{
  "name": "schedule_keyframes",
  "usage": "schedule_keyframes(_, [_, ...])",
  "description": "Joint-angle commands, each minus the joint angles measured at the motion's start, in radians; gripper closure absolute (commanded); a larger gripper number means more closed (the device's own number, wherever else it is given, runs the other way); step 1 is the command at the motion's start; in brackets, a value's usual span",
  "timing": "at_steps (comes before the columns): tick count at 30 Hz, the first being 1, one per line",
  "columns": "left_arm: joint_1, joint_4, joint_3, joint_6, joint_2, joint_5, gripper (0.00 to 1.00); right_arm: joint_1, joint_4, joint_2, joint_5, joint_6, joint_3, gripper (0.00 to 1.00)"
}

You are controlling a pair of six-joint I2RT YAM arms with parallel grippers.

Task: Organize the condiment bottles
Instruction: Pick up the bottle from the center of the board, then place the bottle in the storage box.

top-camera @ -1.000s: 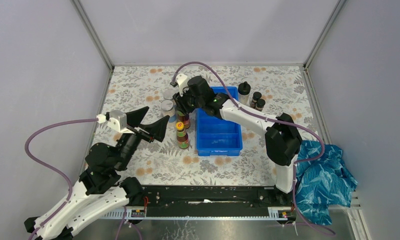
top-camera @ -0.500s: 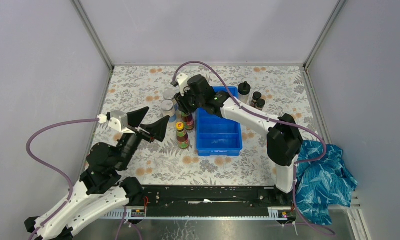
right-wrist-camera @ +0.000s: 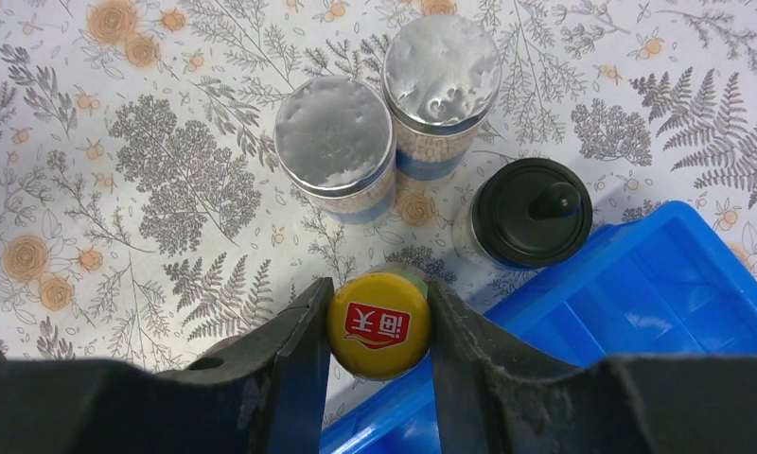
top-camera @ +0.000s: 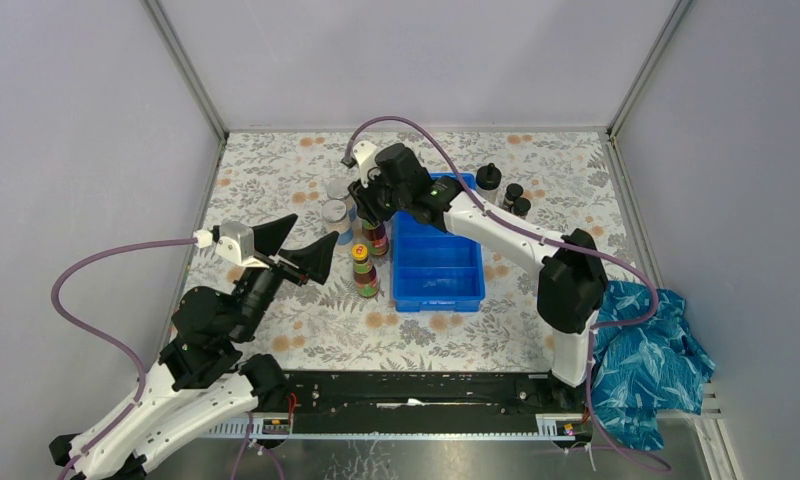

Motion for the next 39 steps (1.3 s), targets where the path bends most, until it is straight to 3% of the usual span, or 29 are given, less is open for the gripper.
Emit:
schedule_keyframes(1, [-0.006, 0.013, -0.014, 0.024, -0.007, -0.015, 0.02, -0.001, 0.069, -0.119, 0.02, -0.013, 0.09, 1.0])
schedule_keyframes(32, [-0.007, 0.013, -0.014, 0.024, 0.011, -0.011, 0.02, -0.002, 0.001, -0.211, 0.107, -0.047, 0.206, 1.0])
schedule_keyframes(39, [-0.008, 0.012, -0.014, 0.025, 0.008, -0.01, 0.01, -0.007, 0.0, -0.228, 0.203, -0.059, 0.208, 1.0])
